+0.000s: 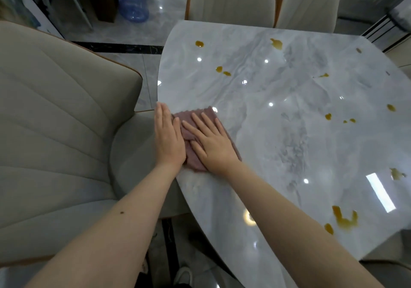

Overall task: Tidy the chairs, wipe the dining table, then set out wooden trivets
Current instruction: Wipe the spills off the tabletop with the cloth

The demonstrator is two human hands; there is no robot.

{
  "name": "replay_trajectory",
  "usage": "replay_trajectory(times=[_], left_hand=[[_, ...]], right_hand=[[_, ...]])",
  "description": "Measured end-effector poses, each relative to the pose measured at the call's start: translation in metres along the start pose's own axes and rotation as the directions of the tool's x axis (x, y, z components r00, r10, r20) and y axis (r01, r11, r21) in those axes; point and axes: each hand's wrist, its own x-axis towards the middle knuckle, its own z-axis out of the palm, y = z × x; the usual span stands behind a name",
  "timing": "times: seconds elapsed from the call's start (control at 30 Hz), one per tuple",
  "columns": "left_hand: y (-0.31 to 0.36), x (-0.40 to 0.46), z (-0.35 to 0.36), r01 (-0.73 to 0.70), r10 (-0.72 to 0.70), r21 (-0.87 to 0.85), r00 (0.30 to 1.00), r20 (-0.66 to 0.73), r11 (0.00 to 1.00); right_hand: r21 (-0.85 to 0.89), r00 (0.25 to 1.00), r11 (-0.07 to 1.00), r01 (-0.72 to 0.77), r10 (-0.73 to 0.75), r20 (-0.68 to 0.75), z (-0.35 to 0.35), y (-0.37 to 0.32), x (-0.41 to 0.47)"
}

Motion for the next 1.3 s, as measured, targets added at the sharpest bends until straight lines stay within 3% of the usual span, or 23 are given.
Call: replay_trajectory(times=[0.07, 0.17, 0.33, 0.4, 0.5, 0.6, 0.67, 0.77, 0.93, 1.0, 1.13, 1.2, 1.3], left_hand=[[0.000, -0.003, -0.003, -0.010, 0.009, 0.048, 1.000, 0.025, 0.999], [-0.003, -0.015, -0.004, 0.052, -0.054, 0.047, 0.998, 0.039, 0.997], [-0.003, -0.048, -0.003, 0.134, -0.131, -0.090, 0.991, 0.034, 0.987], [-0.006, -0.051, -0.006, 0.149, -0.139, -0.189, 0.988, 0.065, 0.971], [-0.008, -0.056, -0.012, 0.224, -0.187, -0.346, 0.973, 0.139, 0.911], [-0.006, -0.061, -0.017, 0.272, -0.213, -0.382, 0.958, 0.190, 0.883], [-0.004, -0.063, -0.021, 0.302, -0.235, -0.362, 0.947, 0.218, 0.882], [-0.004, -0.062, -0.025, 0.325, -0.252, -0.329, 0.936, 0.246, 0.887], [-0.004, -0.059, -0.031, 0.385, -0.300, -0.337, 0.913, 0.277, 0.859], [-0.005, -0.055, -0.033, 0.387, -0.312, -0.322, 0.914, 0.260, 0.864], [-0.005, -0.039, -0.036, 0.371, -0.296, -0.289, 0.916, 0.269, 0.883], [-0.005, -0.024, -0.038, 0.374, -0.298, -0.282, 0.913, 0.278, 0.883], [-0.005, 0.004, -0.038, 0.390, -0.310, -0.285, 0.906, 0.289, 0.876]], right_hand=[[-0.009, 1.000, 1.000, -0.013, 0.014, 0.028, 0.000, 0.010, -0.046], [-0.014, 0.989, 0.989, -0.150, 0.150, 0.014, -0.004, 0.034, -0.083], [0.039, 0.903, 0.904, -0.426, 0.427, -0.051, 0.002, 0.017, -0.038], [0.036, 0.920, 0.922, -0.385, 0.387, -0.058, 0.005, 0.001, -0.026], [-0.020, 0.981, 0.981, -0.190, 0.190, -0.030, 0.006, -0.014, -0.042], [-0.027, 1.000, 1.000, -0.003, 0.004, 0.021, 0.009, -0.015, -0.084], [-0.027, 0.998, 0.999, 0.045, -0.044, 0.047, 0.009, -0.002, -0.106], [-0.031, 0.998, 0.999, -0.015, 0.016, 0.057, 0.003, 0.020, -0.104], [0.020, 0.939, 0.939, -0.344, 0.344, -0.022, 0.003, 0.001, -0.044], [0.021, 0.946, 0.948, -0.319, 0.319, -0.047, 0.009, -0.028, -0.034], [0.032, 0.996, 0.996, -0.086, 0.087, -0.033, 0.019, -0.051, -0.066], [0.029, 0.996, 0.996, -0.082, 0.082, -0.025, 0.017, -0.036, -0.071], [0.012, 0.975, 0.977, -0.215, 0.215, -0.047, 0.009, -0.013, -0.046]])
